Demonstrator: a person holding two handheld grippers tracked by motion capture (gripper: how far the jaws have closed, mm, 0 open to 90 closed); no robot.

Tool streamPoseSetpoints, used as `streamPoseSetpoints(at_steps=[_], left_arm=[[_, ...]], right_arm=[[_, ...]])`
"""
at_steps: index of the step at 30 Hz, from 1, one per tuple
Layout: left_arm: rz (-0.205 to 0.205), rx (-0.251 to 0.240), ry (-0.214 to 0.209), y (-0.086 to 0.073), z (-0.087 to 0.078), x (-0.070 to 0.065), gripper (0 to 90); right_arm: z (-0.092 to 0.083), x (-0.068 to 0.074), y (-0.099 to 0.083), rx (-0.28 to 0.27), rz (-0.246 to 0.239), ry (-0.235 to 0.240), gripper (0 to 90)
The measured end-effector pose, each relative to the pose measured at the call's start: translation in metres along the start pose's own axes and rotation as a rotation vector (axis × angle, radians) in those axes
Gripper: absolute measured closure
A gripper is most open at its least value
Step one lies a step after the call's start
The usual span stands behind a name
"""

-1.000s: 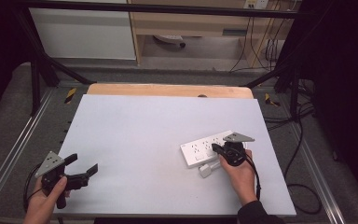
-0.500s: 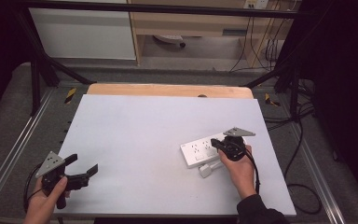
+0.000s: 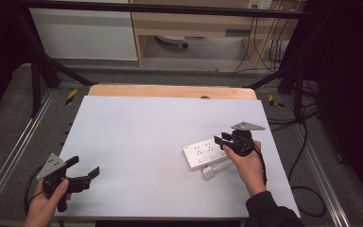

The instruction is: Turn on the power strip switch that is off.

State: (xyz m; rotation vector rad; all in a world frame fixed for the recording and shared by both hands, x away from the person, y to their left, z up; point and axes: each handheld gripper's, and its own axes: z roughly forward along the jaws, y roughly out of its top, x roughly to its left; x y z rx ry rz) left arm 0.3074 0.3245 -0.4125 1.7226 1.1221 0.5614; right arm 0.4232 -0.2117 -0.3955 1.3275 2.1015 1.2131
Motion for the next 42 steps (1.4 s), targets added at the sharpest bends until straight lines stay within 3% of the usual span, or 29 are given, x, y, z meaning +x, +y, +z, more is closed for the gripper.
streamPoseSetpoints(at_steps=[19,34,42], left_arm=[[-0.003,-0.003,-0.001,0.000,0.000,0.000,6.1],[0.000,0.000,-0.001,0.000,0.000,0.000,6.2],[-0.002,0.000,-0.001,0.000,0.000,0.000,6.2]], right_arm=[[-0.009,-0.010,0.012,-0.019,0.026,-0.024,23.0],[-0.019,-0.014,0.017,-0.056,0.032,-0.041,8.3],[-0.028,-0.019,0.017,-0.095,0.032,-0.058,5.2]])
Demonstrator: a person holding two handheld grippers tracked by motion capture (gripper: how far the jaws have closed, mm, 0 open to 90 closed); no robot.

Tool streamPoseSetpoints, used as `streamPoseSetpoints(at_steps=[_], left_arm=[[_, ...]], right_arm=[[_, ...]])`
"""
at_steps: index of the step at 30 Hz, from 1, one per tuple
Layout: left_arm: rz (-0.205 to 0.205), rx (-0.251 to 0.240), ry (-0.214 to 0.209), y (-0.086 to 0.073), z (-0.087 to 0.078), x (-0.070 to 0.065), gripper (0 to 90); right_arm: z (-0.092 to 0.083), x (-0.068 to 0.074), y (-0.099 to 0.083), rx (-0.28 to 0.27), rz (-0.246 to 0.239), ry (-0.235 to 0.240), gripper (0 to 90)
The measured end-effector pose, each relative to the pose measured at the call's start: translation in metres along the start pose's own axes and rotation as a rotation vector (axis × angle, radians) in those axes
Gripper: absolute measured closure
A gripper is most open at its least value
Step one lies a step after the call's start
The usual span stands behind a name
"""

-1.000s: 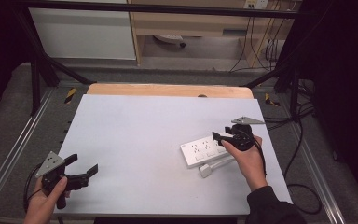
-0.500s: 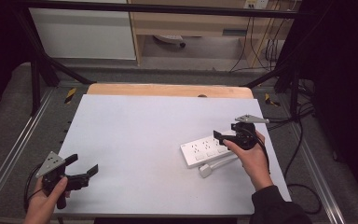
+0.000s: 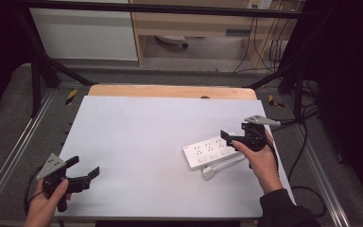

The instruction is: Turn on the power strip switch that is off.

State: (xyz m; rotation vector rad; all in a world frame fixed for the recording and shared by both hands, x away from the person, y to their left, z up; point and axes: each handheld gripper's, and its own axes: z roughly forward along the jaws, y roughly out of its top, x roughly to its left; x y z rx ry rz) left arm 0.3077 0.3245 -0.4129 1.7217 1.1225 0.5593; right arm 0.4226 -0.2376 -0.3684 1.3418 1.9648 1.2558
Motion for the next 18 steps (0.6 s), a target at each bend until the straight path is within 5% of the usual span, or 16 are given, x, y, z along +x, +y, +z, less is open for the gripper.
streamPoseSetpoints(at_steps=[18], left_arm=[[0.002,0.001,0.000,0.000,0.000,0.000,6.2]], right_arm=[[-0.022,-0.010,-0.002,-0.071,-0.006,-0.031,2.2]])
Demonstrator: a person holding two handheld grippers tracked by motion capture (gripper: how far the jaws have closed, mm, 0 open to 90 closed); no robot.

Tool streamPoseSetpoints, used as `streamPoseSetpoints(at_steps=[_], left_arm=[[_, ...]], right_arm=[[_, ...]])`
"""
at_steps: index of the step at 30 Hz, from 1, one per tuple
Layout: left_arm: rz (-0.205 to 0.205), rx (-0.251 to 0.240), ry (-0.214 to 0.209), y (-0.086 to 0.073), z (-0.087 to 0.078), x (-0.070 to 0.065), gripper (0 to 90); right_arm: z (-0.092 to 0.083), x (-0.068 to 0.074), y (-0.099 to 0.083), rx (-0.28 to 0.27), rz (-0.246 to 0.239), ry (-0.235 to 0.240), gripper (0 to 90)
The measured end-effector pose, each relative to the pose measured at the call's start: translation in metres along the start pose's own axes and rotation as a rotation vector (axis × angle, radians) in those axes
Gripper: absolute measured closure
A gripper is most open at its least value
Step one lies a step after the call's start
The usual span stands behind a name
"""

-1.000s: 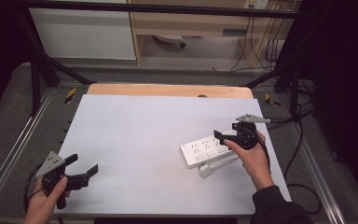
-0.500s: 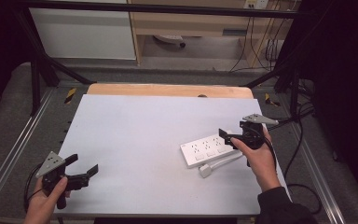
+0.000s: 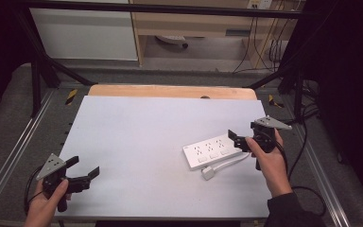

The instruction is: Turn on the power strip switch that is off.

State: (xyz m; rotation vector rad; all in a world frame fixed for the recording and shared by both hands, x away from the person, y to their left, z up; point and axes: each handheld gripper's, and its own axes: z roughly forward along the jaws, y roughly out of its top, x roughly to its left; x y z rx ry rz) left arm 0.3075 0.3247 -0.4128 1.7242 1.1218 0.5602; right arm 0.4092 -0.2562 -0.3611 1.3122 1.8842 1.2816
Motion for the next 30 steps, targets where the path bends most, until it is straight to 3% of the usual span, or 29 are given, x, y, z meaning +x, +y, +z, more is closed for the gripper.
streamPoseSetpoints(at_steps=[30], left_arm=[[-0.006,0.000,-0.006,0.000,0.001,0.000,5.8]], right_arm=[[-0.037,-0.008,-0.016,-0.036,-0.024,-0.025,2.2]])
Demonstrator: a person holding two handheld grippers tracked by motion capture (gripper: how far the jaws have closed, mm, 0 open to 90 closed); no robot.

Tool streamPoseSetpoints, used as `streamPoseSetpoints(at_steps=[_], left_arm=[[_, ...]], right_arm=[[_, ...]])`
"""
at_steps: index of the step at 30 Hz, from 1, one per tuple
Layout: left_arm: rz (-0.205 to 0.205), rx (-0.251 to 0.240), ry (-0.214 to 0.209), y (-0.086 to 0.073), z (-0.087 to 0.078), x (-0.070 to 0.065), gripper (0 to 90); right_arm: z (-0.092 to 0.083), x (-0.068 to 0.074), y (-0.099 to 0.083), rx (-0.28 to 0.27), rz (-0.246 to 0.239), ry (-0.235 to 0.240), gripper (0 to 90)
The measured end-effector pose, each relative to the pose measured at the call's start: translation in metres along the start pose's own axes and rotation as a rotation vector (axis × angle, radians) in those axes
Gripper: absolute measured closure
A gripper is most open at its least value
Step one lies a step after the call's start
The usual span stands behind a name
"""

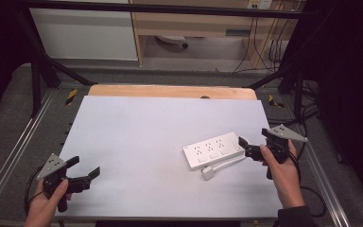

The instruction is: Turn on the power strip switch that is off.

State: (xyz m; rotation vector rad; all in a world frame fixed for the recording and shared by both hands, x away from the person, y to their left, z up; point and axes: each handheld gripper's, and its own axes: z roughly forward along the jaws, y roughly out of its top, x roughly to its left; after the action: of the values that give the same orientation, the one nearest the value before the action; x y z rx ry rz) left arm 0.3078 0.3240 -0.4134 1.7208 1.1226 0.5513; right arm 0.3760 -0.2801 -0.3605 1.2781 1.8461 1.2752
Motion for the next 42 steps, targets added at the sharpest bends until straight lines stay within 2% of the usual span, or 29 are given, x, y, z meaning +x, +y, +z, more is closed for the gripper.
streamPoseSetpoints(at_steps=[29,42], left_arm=[[0.003,0.002,0.004,0.000,0.000,0.000,5.8],[0.007,0.007,0.002,-0.001,0.000,0.000,5.8]], right_arm=[[-0.034,-0.005,-0.023,-0.045,0.021,-0.010,2.1],[-0.039,-0.008,-0.057,-0.043,0.025,-0.024,2.7]])
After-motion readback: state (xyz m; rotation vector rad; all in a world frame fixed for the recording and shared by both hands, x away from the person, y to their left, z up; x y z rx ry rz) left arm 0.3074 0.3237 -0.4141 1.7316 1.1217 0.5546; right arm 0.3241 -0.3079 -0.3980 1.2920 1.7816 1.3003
